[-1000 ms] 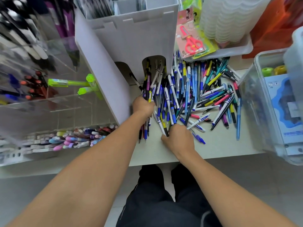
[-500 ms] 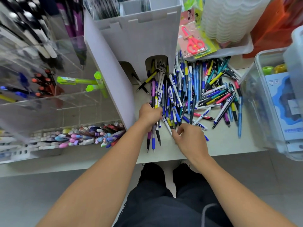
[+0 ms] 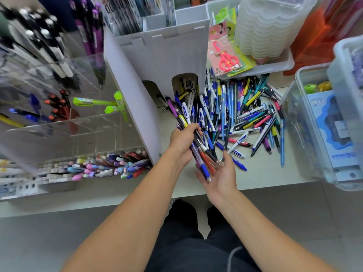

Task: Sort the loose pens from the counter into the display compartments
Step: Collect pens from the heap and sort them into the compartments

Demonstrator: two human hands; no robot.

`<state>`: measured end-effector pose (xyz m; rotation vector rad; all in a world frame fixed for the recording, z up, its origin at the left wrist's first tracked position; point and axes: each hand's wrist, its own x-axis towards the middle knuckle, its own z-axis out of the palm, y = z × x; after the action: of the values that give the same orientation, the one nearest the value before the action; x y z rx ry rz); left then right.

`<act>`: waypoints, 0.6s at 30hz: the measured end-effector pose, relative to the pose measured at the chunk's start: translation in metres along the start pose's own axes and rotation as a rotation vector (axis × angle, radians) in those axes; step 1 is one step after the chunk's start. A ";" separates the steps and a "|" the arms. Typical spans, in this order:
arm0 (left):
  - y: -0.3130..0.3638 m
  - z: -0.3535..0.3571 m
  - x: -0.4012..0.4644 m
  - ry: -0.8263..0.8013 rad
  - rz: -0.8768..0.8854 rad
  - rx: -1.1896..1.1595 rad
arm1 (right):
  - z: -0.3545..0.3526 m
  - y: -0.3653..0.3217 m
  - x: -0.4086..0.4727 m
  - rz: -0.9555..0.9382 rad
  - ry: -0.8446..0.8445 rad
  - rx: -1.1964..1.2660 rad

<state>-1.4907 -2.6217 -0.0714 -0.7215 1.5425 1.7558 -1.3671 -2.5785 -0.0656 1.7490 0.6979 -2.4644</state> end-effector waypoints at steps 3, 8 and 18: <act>-0.006 0.003 -0.002 0.041 0.070 0.021 | 0.000 0.001 -0.001 -0.023 0.054 0.074; -0.016 0.006 -0.008 0.058 0.186 0.043 | 0.012 -0.008 0.002 -0.097 0.177 -0.018; -0.010 0.006 -0.022 -0.024 0.217 -0.104 | 0.026 -0.010 0.000 -0.116 0.043 -0.026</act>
<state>-1.4692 -2.6175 -0.0596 -0.5980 1.5716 2.0090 -1.3934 -2.5796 -0.0554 1.8069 0.8549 -2.4847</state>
